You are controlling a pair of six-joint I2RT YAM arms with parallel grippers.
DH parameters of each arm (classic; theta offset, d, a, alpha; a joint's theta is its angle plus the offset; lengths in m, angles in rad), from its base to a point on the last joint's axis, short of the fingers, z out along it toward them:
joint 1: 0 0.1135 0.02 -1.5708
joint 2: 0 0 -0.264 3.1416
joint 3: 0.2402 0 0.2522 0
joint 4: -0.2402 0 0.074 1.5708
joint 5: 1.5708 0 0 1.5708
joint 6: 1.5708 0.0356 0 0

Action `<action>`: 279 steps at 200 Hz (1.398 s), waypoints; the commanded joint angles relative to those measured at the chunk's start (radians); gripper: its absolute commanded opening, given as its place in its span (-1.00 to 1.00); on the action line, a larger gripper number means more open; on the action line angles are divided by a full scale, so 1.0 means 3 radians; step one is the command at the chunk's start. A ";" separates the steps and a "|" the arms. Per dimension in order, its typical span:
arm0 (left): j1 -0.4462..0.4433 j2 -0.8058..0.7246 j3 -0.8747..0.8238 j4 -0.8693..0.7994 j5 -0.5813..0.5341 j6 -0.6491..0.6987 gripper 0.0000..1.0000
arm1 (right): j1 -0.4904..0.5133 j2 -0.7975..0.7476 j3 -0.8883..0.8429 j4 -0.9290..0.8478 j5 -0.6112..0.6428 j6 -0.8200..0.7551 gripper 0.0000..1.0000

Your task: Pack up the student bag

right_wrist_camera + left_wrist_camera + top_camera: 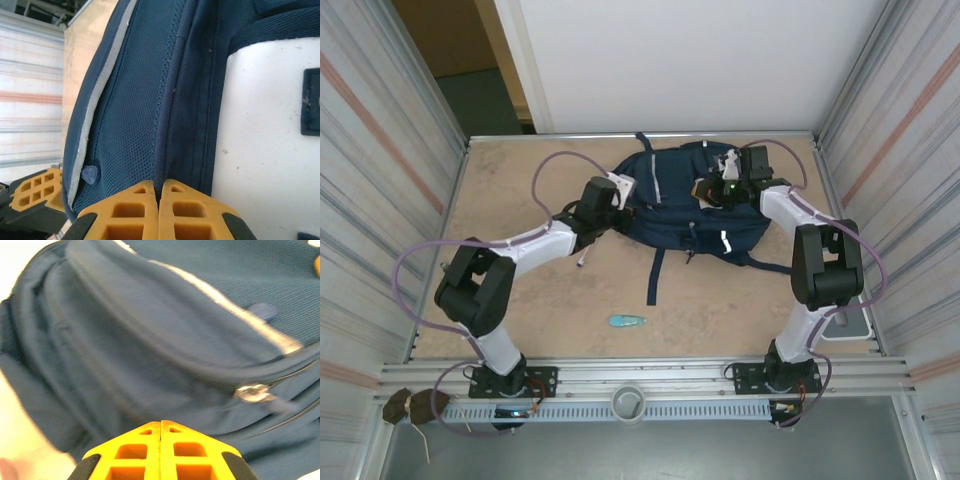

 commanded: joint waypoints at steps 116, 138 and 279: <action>-0.0714 0.0393 0.0765 -0.0606 -0.1276 -0.0333 0.72 | -0.0025 0.0032 0.0038 0.0162 -0.0111 -0.0013 -1.00; -0.0718 0.0527 0.0852 -0.0667 -0.1439 -0.0275 0.72 | -0.0030 0.0038 0.0033 0.0160 -0.0117 -0.0013 -1.00; -0.0522 0.0514 0.0661 -0.0583 -0.0926 -0.0262 -0.60 | -0.0102 0.0124 0.0138 0.0017 -0.0173 -0.0149 -1.00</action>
